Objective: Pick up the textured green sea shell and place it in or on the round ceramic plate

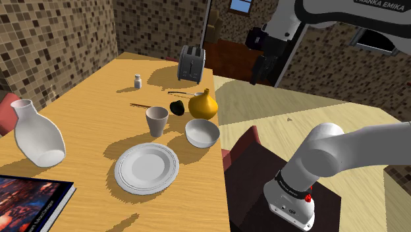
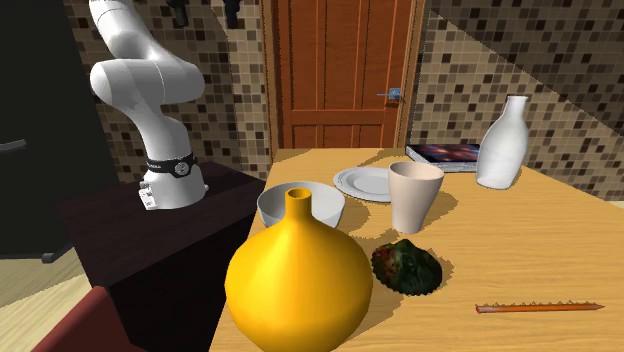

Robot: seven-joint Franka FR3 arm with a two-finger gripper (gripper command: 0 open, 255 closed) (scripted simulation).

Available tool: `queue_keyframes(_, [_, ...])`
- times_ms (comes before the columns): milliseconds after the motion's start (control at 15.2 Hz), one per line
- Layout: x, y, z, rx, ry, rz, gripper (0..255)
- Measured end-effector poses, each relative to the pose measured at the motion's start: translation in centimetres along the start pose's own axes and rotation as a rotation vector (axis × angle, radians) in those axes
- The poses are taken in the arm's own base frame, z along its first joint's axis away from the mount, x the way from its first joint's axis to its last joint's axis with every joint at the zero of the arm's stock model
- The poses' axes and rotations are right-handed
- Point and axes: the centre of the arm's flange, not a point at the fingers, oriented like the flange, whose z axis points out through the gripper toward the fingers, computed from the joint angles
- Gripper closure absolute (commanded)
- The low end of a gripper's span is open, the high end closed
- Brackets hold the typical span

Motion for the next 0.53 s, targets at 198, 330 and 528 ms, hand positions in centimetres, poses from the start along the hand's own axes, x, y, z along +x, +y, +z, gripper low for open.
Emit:
queue_keyframes(198, [1.2, 0.1, 1.2, -0.003, -0.002, -0.003, 0])
queue_keyframes(330, [3.2, 0.0, 2.5, -0.008, -0.003, -0.008, 0])
queue_keyframes(528, [6.4, -0.1, 4.5, -0.016, -0.005, -0.016, 0])
